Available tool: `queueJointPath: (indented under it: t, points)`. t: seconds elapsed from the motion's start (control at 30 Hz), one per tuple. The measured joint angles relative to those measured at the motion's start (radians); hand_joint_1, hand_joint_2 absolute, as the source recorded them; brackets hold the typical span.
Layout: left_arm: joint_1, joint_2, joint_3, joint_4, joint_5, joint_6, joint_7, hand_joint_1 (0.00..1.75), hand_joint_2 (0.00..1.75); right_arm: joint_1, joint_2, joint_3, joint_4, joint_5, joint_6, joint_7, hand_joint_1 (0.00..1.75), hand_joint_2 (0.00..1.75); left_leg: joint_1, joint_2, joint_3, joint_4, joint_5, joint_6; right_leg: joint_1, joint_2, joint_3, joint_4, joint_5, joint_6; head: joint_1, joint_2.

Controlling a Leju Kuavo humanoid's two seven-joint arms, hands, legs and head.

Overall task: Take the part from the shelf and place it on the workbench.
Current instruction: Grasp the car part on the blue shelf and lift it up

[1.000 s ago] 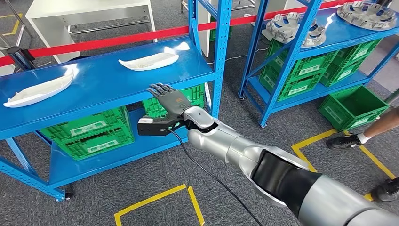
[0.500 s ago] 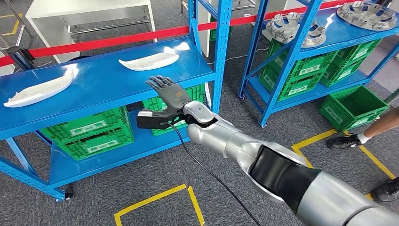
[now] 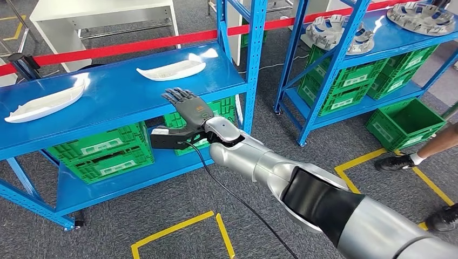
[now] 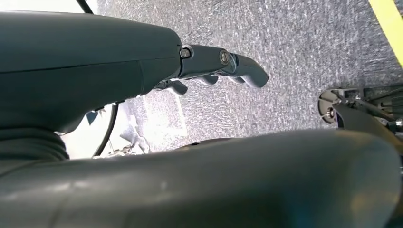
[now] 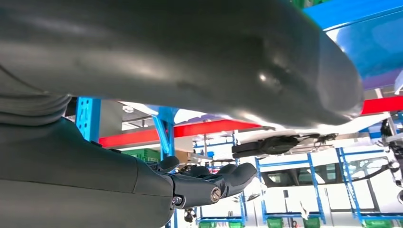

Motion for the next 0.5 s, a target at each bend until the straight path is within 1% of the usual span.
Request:
queueJointPath:
  t: [0.07,0.13,0.2,0.23,0.27,0.3,0.33,0.37,0.4,0.43,0.47,0.5]
  points:
    - [0.0,0.0,0.0,0.0,0.0,0.002,-0.002,0.0,0.0,-0.004,0.001,0.0,0.003,-0.002,-0.002,-0.005,0.0,0.0,-0.001,0.0,-0.001,0.002,-0.001,0.002,-0.001,0.0,0.0,0.0,0.0,0.002,0.0,0.0]
    - [-0.001,0.0,0.0,0.0,0.0,0.002,-0.003,0.0,0.0,-0.007,0.001,0.0,0.005,-0.004,-0.003,-0.009,0.0,0.0,-0.003,0.0,-0.003,0.003,-0.004,0.008,-0.003,0.0,0.0,-0.005,0.0,0.006,0.0,0.0]
    - [-0.002,-0.002,0.0,-0.001,0.0,0.003,-0.004,0.0,0.0,-0.013,0.001,0.0,0.006,-0.007,-0.004,-0.011,0.0,0.0,0.0,0.002,0.003,-0.009,-0.003,0.019,-0.002,0.0,0.002,-0.009,-0.002,0.014,0.0,0.0]
    - [-0.003,-0.003,0.0,-0.002,0.0,0.003,-0.006,0.0,0.0,-0.017,0.001,0.0,0.006,-0.008,-0.004,-0.011,0.0,0.0,0.003,0.004,0.008,-0.018,-0.001,0.024,-0.002,-0.001,-0.004,0.003,-0.007,0.016,0.0,0.0]
    - [-0.004,-0.005,0.0,-0.002,-0.001,0.003,-0.007,0.0,0.0,-0.022,0.0,0.0,0.006,-0.009,-0.004,-0.011,0.0,0.0,0.006,0.006,0.014,-0.026,0.002,0.03,-0.001,-0.003,-0.021,0.036,-0.02,0.017,0.001,0.0]
    - [-0.005,-0.007,0.0,-0.002,-0.002,0.002,-0.009,0.0,0.0,-0.024,0.0,0.0,0.007,-0.01,-0.004,-0.011,0.0,0.0,0.007,0.008,0.018,-0.031,0.002,0.034,-0.002,-0.004,-0.055,0.094,-0.04,0.017,0.001,0.0]
    - [-0.006,-0.008,0.0,-0.002,-0.002,0.002,-0.01,0.0,0.0,-0.023,0.0,0.0,0.008,-0.01,-0.004,-0.011,0.0,0.0,0.006,0.009,0.019,-0.031,0.0,0.038,-0.001,-0.004,-0.101,0.167,-0.065,0.016,0.001,0.0]
    - [-0.007,-0.009,0.0,-0.002,-0.004,0.002,-0.01,0.0,0.0,-0.02,-0.001,0.0,0.01,-0.01,-0.005,-0.009,0.0,0.0,0.006,0.01,0.021,-0.03,-0.003,0.039,-0.001,-0.005,-0.149,0.237,-0.082,0.017,0.001,0.0]
    - [-0.008,-0.011,0.0,-0.002,-0.006,0.002,-0.009,0.0,0.0,-0.014,-0.001,0.0,0.011,-0.01,-0.005,-0.008,0.0,0.0,0.006,0.01,0.023,-0.029,-0.008,0.039,-0.001,-0.005,-0.187,0.281,-0.083,0.017,0.001,0.0]
    - [-0.008,-0.012,0.0,-0.002,-0.008,0.002,-0.008,0.0,0.0,-0.01,-0.002,0.0,0.013,-0.01,-0.005,-0.007,0.0,0.0,0.006,0.009,0.028,-0.027,-0.015,0.038,-0.001,-0.005,-0.206,0.287,-0.061,0.016,0.001,0.0]
    - [-0.008,-0.013,0.0,-0.002,-0.009,0.002,-0.007,0.0,0.0,-0.007,-0.003,0.0,0.015,-0.01,-0.005,-0.006,0.0,0.0,0.006,0.007,0.035,-0.024,-0.022,0.035,-0.002,-0.007,-0.203,0.25,-0.019,0.015,0.002,0.0]
    - [-0.008,-0.014,0.0,-0.002,-0.009,0.002,-0.005,0.0,0.0,-0.007,-0.004,0.0,0.016,-0.01,-0.005,-0.006,0.0,0.0,0.007,0.007,0.043,-0.02,-0.031,0.032,-0.002,-0.009,-0.184,0.182,0.032,0.013,0.002,0.0]
